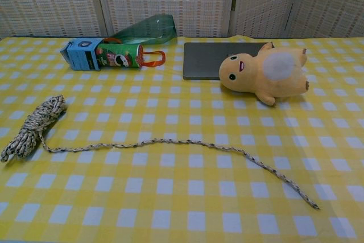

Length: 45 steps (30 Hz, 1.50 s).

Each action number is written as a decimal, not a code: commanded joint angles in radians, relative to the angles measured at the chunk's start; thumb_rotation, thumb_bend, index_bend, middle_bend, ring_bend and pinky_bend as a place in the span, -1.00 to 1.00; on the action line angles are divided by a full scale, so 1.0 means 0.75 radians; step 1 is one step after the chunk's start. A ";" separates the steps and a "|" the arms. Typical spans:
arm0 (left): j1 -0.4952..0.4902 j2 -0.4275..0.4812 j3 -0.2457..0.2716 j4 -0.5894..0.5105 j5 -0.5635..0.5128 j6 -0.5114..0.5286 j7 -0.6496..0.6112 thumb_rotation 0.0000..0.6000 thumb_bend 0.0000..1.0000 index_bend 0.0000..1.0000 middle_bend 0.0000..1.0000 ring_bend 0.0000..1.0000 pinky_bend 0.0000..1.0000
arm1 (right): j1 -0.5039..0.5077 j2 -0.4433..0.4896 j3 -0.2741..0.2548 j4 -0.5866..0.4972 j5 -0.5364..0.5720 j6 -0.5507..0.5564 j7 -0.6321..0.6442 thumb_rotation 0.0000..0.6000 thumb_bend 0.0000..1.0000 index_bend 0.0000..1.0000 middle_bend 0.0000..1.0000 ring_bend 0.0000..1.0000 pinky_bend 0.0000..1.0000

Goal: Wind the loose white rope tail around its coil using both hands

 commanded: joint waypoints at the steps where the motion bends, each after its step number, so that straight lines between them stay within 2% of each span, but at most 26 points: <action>1: -0.004 -0.004 0.000 -0.001 -0.002 -0.010 0.008 1.00 -0.35 -0.58 -0.62 -0.72 -0.96 | 0.008 -0.005 0.001 -0.001 0.000 -0.011 -0.004 1.00 -0.42 -1.00 -0.85 -0.64 -0.79; 16: -0.063 -0.002 -0.027 -0.022 0.023 -0.062 0.001 1.00 -0.35 -0.58 -0.62 -0.69 -0.90 | 0.009 0.010 0.013 0.000 0.011 -0.001 -0.002 1.00 -0.42 -1.00 -0.85 -0.63 -0.79; 22: -0.159 -0.012 -0.061 -0.032 0.035 -0.168 -0.013 1.00 -0.36 -0.59 -0.62 -0.68 -0.90 | 0.004 0.016 0.014 0.004 0.004 0.015 0.009 1.00 -0.42 -1.00 -0.85 -0.63 -0.79; 26: -0.240 -0.041 -0.093 -0.045 0.019 -0.259 -0.002 1.00 -0.45 -0.64 -0.62 -0.69 -0.89 | 0.002 0.020 0.014 0.004 0.000 0.020 0.010 1.00 -0.42 -1.00 -0.85 -0.64 -0.79; 32: -0.361 -0.121 -0.120 -0.026 -0.029 -0.416 0.041 1.00 -0.54 -0.79 -0.63 -0.74 -0.90 | -0.001 0.023 0.012 0.005 -0.001 0.024 0.011 1.00 -0.42 -1.00 -0.85 -0.64 -0.79; 37: -0.448 -0.221 -0.135 0.043 -0.119 -0.539 0.102 1.00 -0.58 -0.91 -0.80 -0.88 -0.96 | 0.000 0.020 0.009 0.008 -0.002 0.018 0.013 1.00 -0.42 -1.00 -0.85 -0.64 -0.79; 45: -0.516 -0.404 -0.140 0.140 -0.259 -0.592 0.272 1.00 -0.58 -0.94 -0.84 -0.94 -0.98 | 0.012 0.012 0.010 0.018 0.003 -0.004 0.019 1.00 -0.42 -1.00 -0.85 -0.64 -0.79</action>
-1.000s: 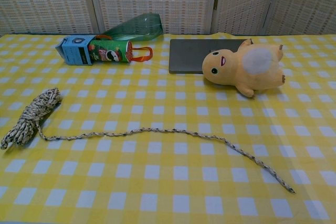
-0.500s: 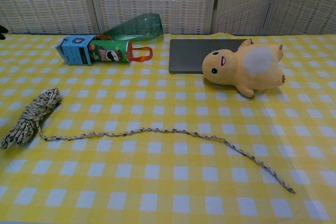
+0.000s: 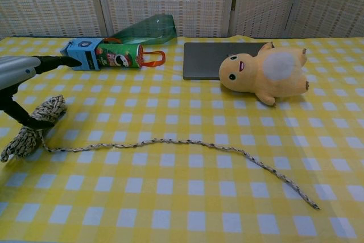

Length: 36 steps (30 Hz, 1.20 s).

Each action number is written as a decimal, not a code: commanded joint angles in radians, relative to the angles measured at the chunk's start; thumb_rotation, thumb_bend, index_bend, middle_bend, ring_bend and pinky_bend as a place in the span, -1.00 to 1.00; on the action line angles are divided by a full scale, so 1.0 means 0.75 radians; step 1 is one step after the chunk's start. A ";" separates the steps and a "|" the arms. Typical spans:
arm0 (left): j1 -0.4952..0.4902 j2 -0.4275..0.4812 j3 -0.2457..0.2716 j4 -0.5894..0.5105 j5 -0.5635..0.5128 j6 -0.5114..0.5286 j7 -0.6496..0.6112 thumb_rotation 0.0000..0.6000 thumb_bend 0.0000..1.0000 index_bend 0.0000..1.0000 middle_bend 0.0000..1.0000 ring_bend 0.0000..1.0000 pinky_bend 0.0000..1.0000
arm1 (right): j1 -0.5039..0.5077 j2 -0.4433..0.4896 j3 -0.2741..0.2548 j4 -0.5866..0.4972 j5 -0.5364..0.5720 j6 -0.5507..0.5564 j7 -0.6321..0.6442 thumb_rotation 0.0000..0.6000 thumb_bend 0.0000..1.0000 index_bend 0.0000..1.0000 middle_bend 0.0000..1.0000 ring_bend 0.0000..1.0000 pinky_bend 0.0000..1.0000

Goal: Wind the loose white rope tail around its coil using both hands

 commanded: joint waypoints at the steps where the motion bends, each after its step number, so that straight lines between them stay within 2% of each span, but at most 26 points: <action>1: -0.028 -0.085 -0.004 0.049 -0.068 -0.010 0.074 1.00 -0.58 -0.94 -0.84 -0.94 -0.98 | 0.002 -0.003 0.000 0.004 -0.002 -0.001 0.001 1.00 -0.42 -1.00 -0.85 -0.64 -0.79; 7: -0.030 -0.148 0.021 0.119 -0.148 0.000 0.174 1.00 -0.58 -0.96 -0.86 -0.95 -0.98 | 0.001 -0.007 -0.003 0.017 0.004 -0.008 0.013 1.00 -0.42 -1.00 -0.85 -0.64 -0.78; 17: 0.028 -0.193 0.061 0.271 -0.220 0.079 0.225 1.00 -0.58 -0.97 -0.86 -0.95 -0.97 | 0.000 -0.017 -0.006 0.030 0.003 -0.008 0.018 1.00 -0.42 -1.00 -0.85 -0.64 -0.78; 26: 0.036 -0.211 0.017 0.379 -0.337 0.070 0.233 1.00 -0.58 -0.91 -0.86 -0.92 -0.92 | -0.001 -0.019 -0.007 0.032 0.004 -0.008 0.019 1.00 -0.42 -1.00 -0.85 -0.64 -0.78; 30: 0.022 -0.211 -0.012 0.404 -0.393 0.040 0.230 1.00 -0.58 -0.77 -0.81 -0.85 -0.88 | -0.004 -0.020 -0.008 0.033 0.005 -0.004 0.020 1.00 -0.42 -1.00 -0.85 -0.64 -0.78; 36: 0.002 -0.216 -0.016 0.416 -0.386 0.002 0.180 1.00 -0.55 -0.38 -0.41 -0.52 -0.67 | -0.004 -0.025 -0.008 0.040 0.006 -0.008 0.026 1.00 -0.42 -1.00 -0.85 -0.64 -0.78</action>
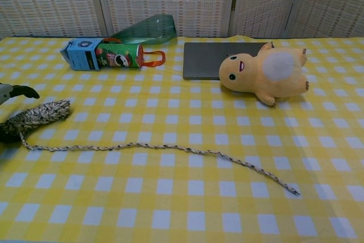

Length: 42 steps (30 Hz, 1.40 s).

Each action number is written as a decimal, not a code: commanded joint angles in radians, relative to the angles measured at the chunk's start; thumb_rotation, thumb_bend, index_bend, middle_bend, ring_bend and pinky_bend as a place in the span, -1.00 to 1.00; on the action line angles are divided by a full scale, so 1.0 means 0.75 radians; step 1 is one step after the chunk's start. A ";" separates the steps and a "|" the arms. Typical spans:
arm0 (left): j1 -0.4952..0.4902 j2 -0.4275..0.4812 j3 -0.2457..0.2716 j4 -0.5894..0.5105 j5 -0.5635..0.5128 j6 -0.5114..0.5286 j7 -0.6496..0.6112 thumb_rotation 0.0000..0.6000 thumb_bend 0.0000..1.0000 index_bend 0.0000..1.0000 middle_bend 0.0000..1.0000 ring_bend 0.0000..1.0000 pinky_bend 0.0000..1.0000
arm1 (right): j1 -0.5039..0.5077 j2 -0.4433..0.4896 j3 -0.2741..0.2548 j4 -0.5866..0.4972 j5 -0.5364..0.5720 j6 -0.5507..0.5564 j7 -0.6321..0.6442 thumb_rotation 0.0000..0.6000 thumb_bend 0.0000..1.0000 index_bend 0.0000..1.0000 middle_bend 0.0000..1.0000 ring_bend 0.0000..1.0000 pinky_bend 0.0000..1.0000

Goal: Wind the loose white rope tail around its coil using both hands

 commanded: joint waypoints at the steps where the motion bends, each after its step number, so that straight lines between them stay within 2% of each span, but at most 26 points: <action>1: -0.014 -0.012 0.004 0.023 0.006 -0.013 0.000 1.00 -0.53 -0.31 -0.35 -0.46 -0.63 | 0.001 -0.001 0.000 0.002 -0.001 -0.001 0.001 1.00 -0.42 -1.00 -0.85 -0.64 -0.78; 5: -0.023 -0.027 0.001 0.037 -0.005 -0.022 -0.005 1.00 -0.47 -0.16 -0.19 -0.32 -0.50 | -0.001 -0.001 0.000 0.008 0.002 -0.001 0.006 1.00 -0.42 -1.00 -0.85 -0.64 -0.78; 10: -0.019 -0.055 0.003 0.083 0.035 0.004 -0.069 1.00 -0.31 0.04 0.02 -0.09 -0.34 | 0.000 -0.002 0.000 0.011 0.005 -0.004 0.010 1.00 -0.42 -1.00 -0.85 -0.64 -0.78; 17: -0.024 -0.076 0.012 0.155 0.063 -0.007 -0.114 1.00 -0.16 0.09 0.22 0.08 -0.13 | 0.002 0.001 0.001 0.006 0.002 -0.004 0.003 1.00 -0.42 -1.00 -0.85 -0.64 -0.78; 20: -0.026 -0.078 0.016 0.181 0.085 -0.016 -0.156 1.00 -0.06 0.16 0.32 0.19 0.03 | 0.005 0.003 0.000 0.001 -0.004 -0.007 -0.001 1.00 -0.42 -1.00 -0.85 -0.64 -0.78; 25: -0.023 -0.061 0.027 0.190 0.180 0.010 -0.283 1.00 0.27 0.29 0.45 0.32 0.21 | 0.024 0.019 -0.002 -0.020 -0.038 -0.012 -0.021 1.00 -0.42 -1.00 -0.84 -0.64 -0.78; 28: -0.023 -0.036 0.035 0.164 0.244 0.037 -0.345 1.00 0.31 0.31 0.47 0.34 0.22 | 0.055 0.040 -0.005 -0.057 -0.076 -0.038 -0.040 1.00 -0.42 -1.00 -0.83 -0.63 -0.77; 34: -0.030 0.043 0.038 0.023 0.334 0.070 -0.414 1.00 0.31 0.31 0.48 0.34 0.22 | 0.168 0.049 -0.009 -0.181 -0.166 -0.161 -0.130 1.00 -0.42 -0.94 -0.78 -0.62 -0.77; 38: -0.040 0.082 0.040 -0.068 0.368 0.086 -0.384 1.00 0.31 0.31 0.48 0.34 0.22 | 0.255 0.016 0.011 -0.275 -0.159 -0.278 -0.208 1.00 -0.42 -0.76 -0.75 -0.68 -0.77; 42: -0.046 0.111 0.046 -0.158 0.383 0.089 -0.353 1.00 0.31 0.31 0.48 0.33 0.22 | 0.326 -0.063 0.055 -0.372 -0.066 -0.386 -0.405 1.00 -0.42 -0.52 -0.77 -0.79 -0.77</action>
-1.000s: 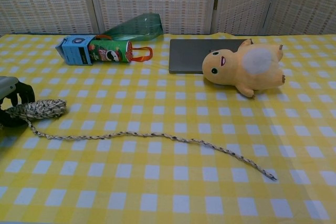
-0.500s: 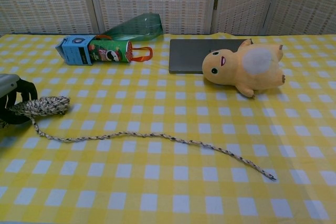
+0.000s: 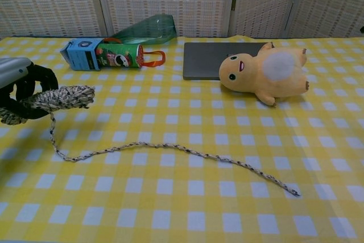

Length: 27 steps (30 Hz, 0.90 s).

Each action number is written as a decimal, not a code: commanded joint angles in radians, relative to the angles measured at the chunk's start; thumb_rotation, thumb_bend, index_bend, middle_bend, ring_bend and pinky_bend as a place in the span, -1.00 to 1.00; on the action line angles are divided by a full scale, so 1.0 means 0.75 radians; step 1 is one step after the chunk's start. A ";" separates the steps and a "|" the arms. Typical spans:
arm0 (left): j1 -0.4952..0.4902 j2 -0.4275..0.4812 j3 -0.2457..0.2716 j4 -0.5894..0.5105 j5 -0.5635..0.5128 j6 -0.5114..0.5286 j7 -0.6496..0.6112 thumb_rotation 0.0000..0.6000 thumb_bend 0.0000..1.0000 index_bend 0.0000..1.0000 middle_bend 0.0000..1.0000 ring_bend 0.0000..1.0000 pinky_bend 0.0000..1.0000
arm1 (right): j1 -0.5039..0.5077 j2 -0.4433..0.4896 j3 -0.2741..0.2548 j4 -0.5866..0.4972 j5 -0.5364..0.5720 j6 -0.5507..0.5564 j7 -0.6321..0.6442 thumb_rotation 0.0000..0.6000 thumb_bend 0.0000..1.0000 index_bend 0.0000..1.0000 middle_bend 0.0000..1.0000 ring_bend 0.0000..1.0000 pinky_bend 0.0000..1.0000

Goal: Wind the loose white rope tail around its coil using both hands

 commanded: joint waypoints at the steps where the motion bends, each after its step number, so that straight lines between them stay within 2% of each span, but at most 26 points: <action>1: -0.007 0.029 0.007 -0.070 0.019 0.006 0.029 1.00 0.31 0.31 0.48 0.33 0.22 | 0.089 -0.089 0.048 -0.112 0.099 -0.127 -0.188 1.00 -0.42 -0.50 -0.77 -0.79 -0.77; 9: -0.001 0.038 0.024 -0.127 0.023 0.017 0.070 1.00 0.31 0.30 0.47 0.32 0.22 | 0.194 -0.294 0.079 -0.139 0.385 -0.325 -0.351 1.00 -0.42 -0.20 -0.70 -0.77 -0.77; 16: 0.004 0.033 0.043 -0.126 0.019 0.007 0.082 1.00 0.31 0.30 0.47 0.31 0.21 | 0.214 -0.466 0.053 -0.071 0.512 -0.332 -0.486 1.00 -0.42 -0.13 -0.68 -0.77 -0.77; 22: 0.004 0.025 0.055 -0.128 0.023 0.001 0.090 1.00 0.31 0.29 0.47 0.30 0.20 | 0.227 -0.582 0.035 -0.014 0.605 -0.317 -0.626 1.00 -0.42 -0.16 -0.67 -0.77 -0.75; 27: 0.008 0.019 0.061 -0.119 0.020 -0.003 0.080 1.00 0.31 0.29 0.48 0.30 0.18 | 0.237 -0.672 0.036 0.048 0.675 -0.304 -0.688 1.00 -0.42 -0.48 -0.74 -0.81 -0.79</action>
